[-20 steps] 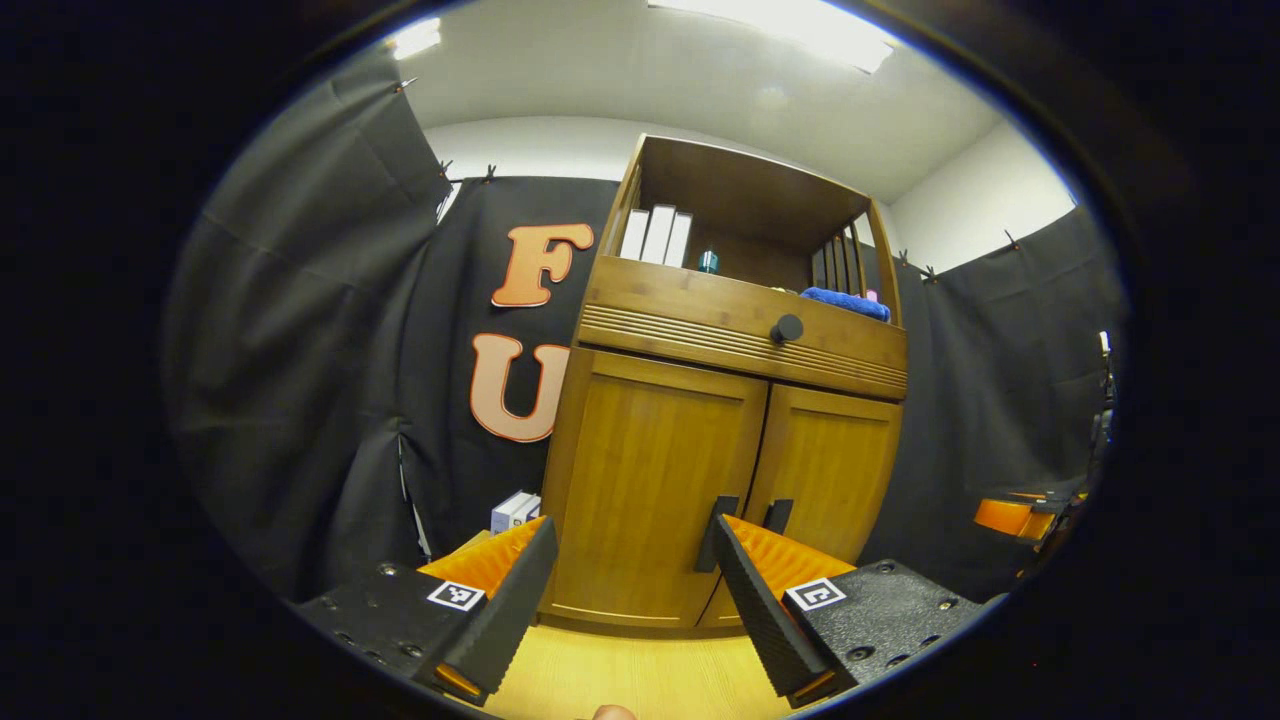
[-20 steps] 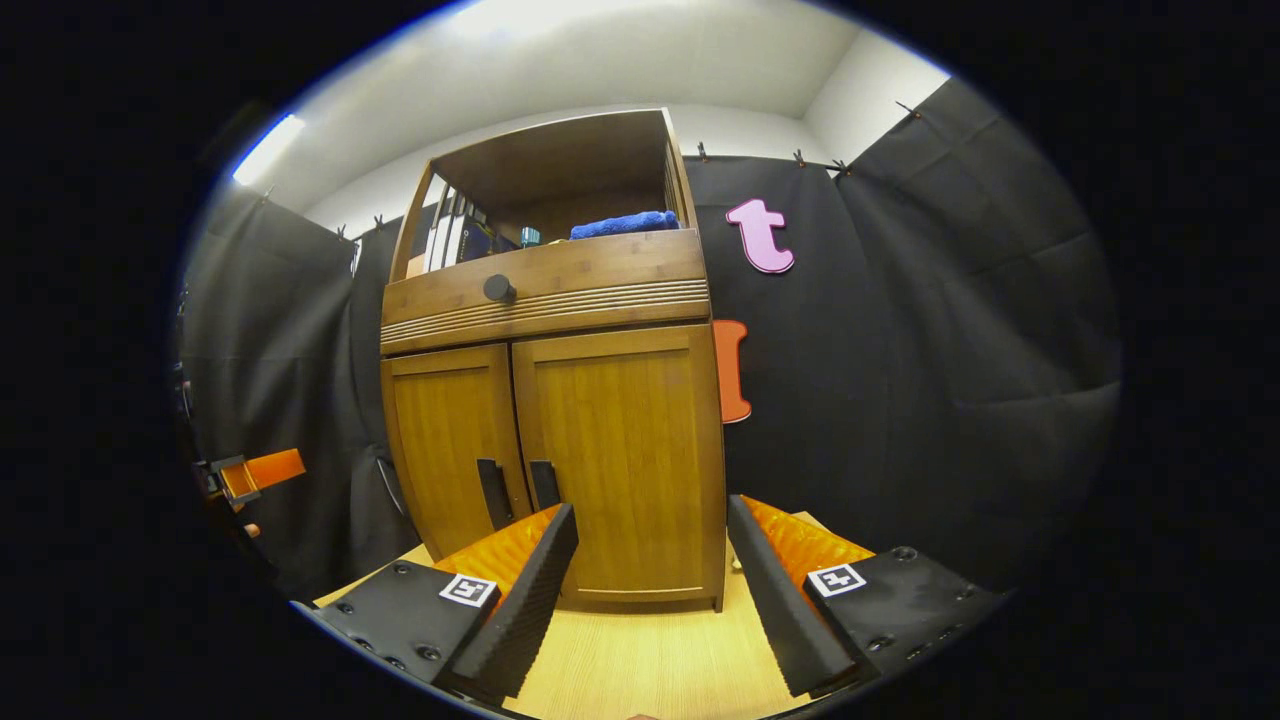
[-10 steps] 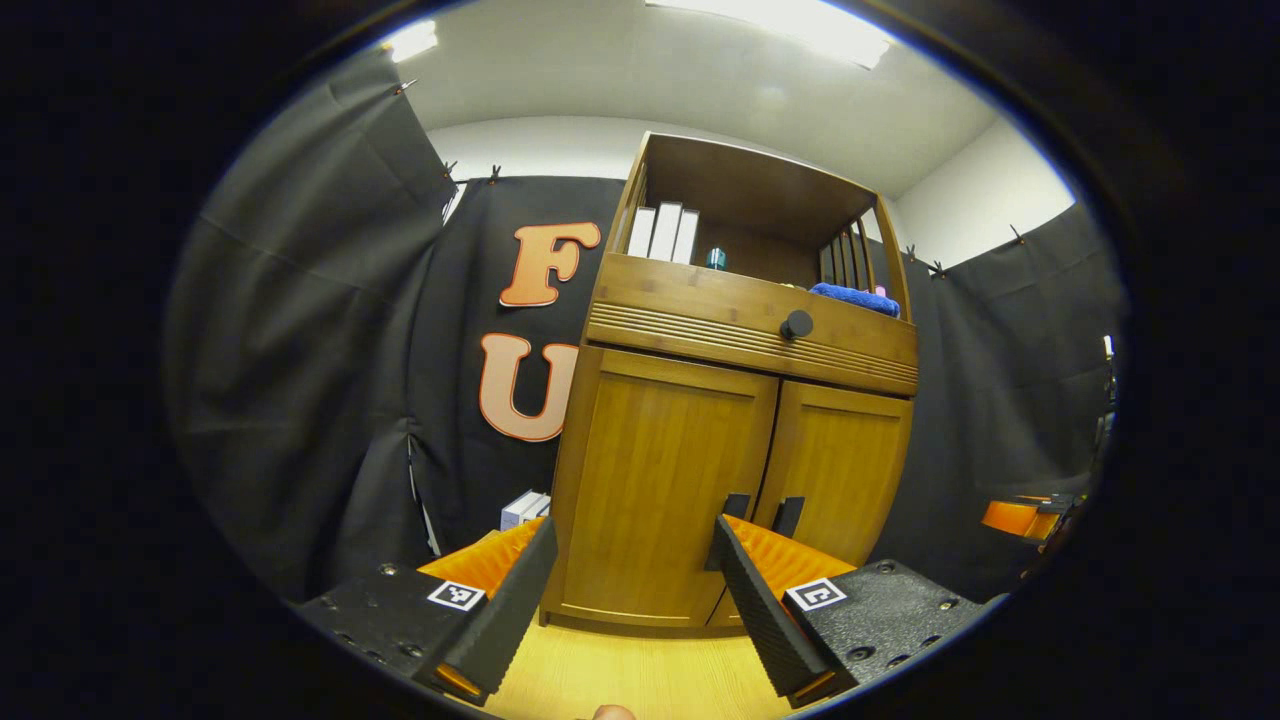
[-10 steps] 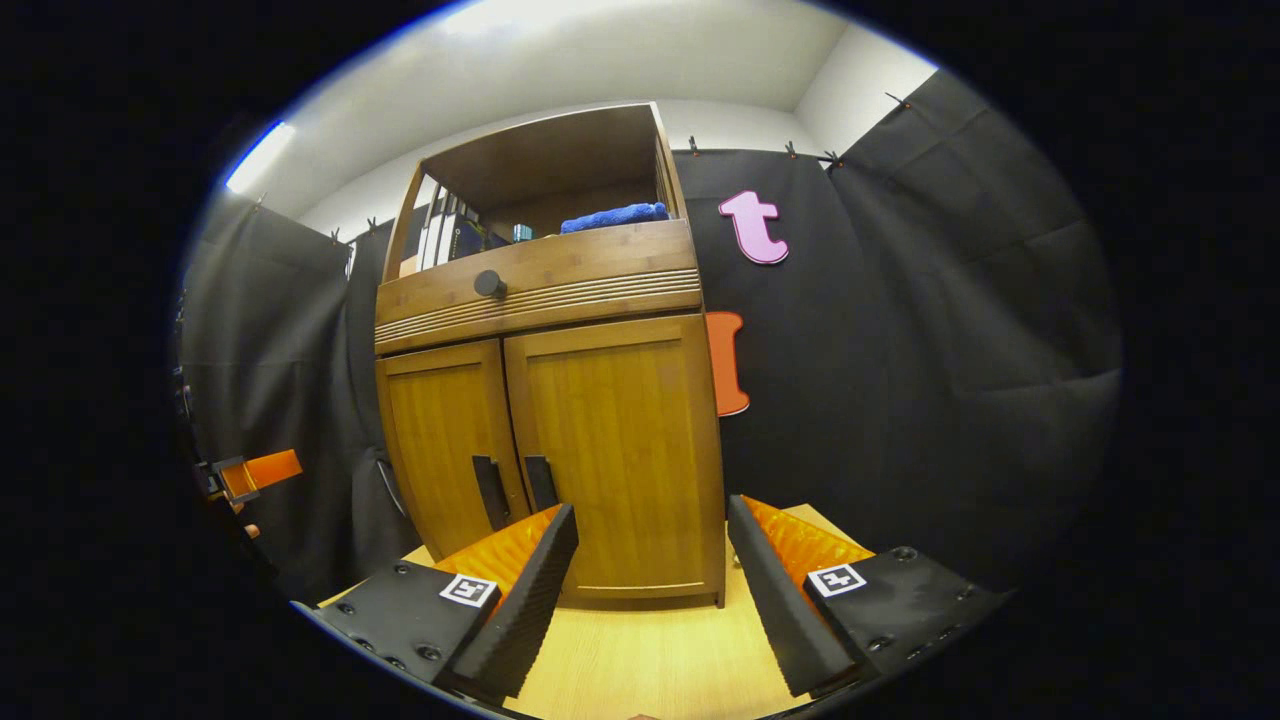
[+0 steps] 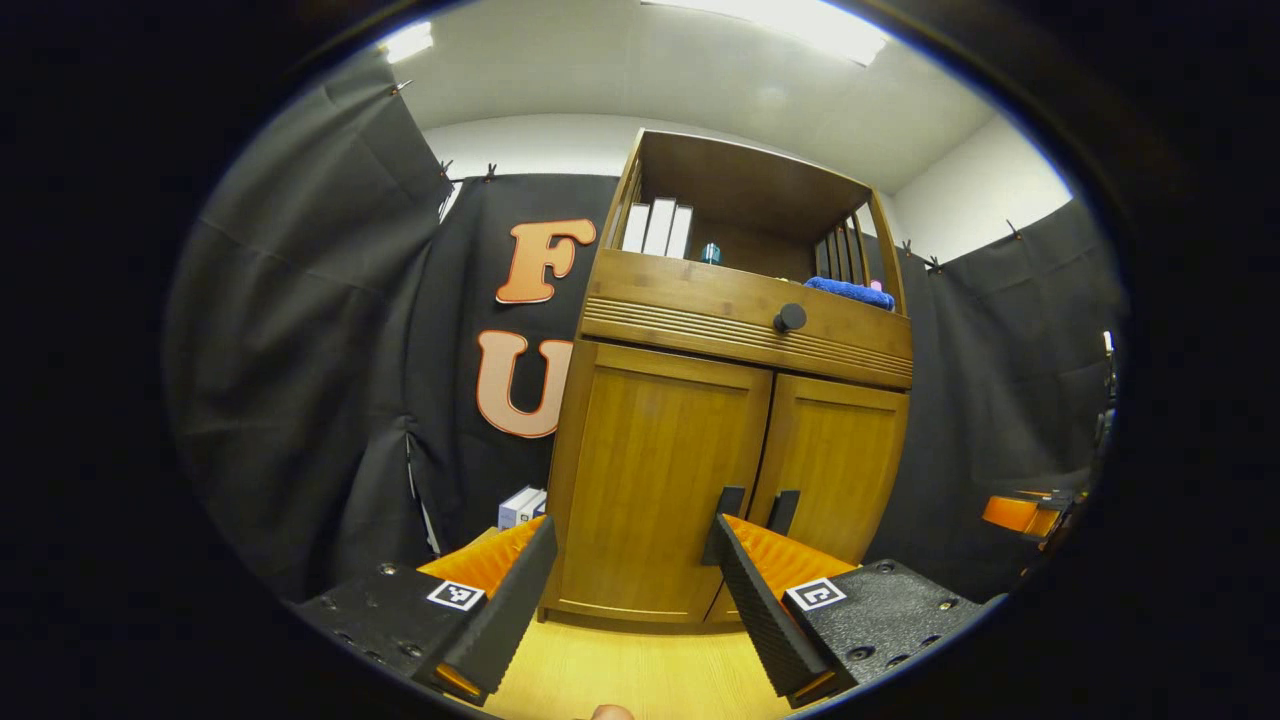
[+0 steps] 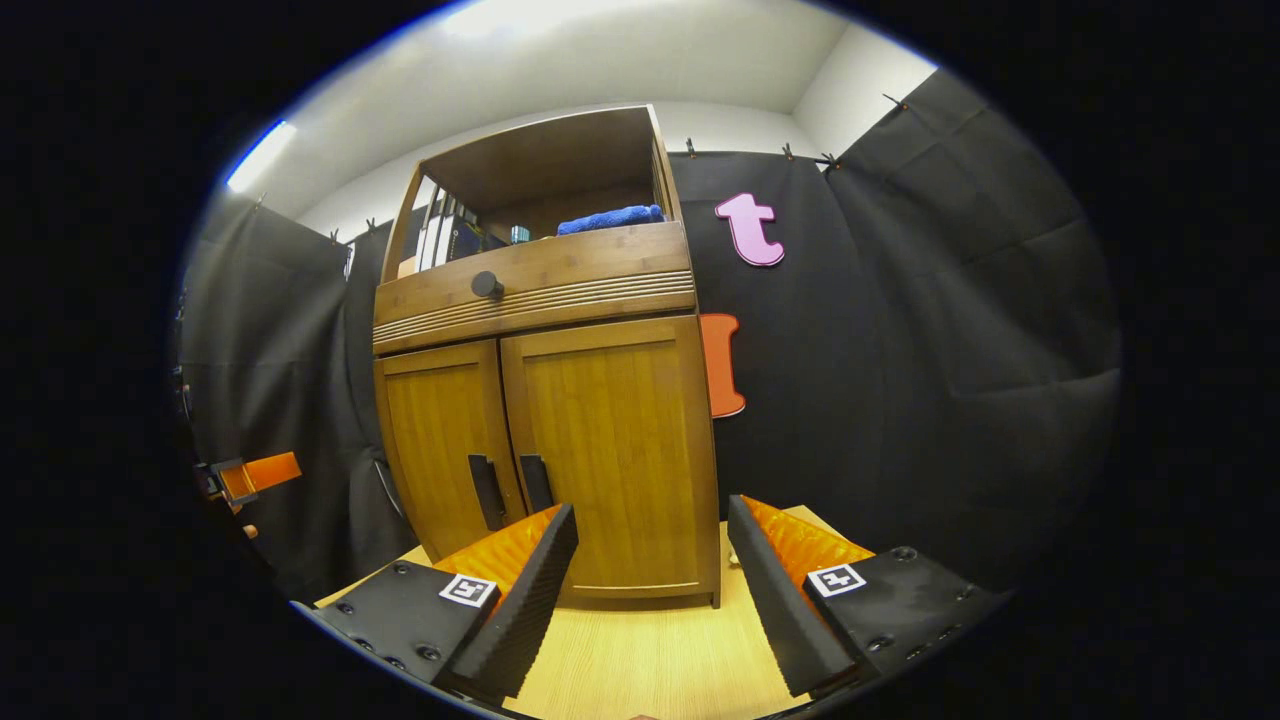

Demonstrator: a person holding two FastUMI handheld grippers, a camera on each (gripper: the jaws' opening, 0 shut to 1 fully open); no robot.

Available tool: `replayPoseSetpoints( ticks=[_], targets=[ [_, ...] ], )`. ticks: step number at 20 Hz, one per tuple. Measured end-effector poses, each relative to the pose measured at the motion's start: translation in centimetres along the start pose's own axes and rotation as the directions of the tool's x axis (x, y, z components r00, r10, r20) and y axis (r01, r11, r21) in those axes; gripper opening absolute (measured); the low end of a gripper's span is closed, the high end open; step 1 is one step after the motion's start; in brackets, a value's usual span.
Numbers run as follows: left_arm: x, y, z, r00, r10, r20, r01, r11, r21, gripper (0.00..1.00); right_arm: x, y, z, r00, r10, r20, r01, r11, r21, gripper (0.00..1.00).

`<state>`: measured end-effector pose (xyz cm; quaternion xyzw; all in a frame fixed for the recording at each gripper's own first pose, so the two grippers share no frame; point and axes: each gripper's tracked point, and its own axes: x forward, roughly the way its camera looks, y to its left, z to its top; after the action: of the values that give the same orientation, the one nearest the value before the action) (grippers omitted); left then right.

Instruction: Open the right door of the double-door shoe cabinet with the right hand, and open the left door with the left hand.

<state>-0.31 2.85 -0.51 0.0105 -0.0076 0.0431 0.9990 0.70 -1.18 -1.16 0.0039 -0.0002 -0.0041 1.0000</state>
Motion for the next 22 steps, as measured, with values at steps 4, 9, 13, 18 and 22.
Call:
replayPoseSetpoints(
  ticks=[4,9,13,18,22],
  targets=[
    [-0.4,0.3,-0.1,1.000,-0.001,-0.003,0.001,1.000,0.008,0.95,0.5,0.9,-0.7,1.000,0.011,-0.007,-0.011,1.000,-0.021,0.98],
    [-0.6,0.8,-0.8,1.000,-0.004,-0.019,0.005,1.000,0.013,0.94,1.8,2.7,-2.1,0.999,0.046,-0.026,-0.046,0.999,-0.011,0.89],
    [-0.7,1.8,-1.7,0.999,0.009,-0.036,-0.009,1.000,0.004,0.94,3.2,3.4,-3.6,0.997,0.058,-0.044,-0.058,0.998,-0.006,0.89],
    [-0.6,2.8,-2.9,0.998,0.024,-0.065,-0.023,1.000,0.007,0.98,5.6,4.3,-6.1,0.993,0.078,-0.085,-0.078,0.997,0.009,0.89],
    [-0.6,3.0,-3.1,0.998,0.026,-0.059,-0.024,0.999,0.029,0.98,8.2,5.0,-7.7,0.992,0.077,-0.099,-0.077,0.997,0.005,0.98]
  ],
)
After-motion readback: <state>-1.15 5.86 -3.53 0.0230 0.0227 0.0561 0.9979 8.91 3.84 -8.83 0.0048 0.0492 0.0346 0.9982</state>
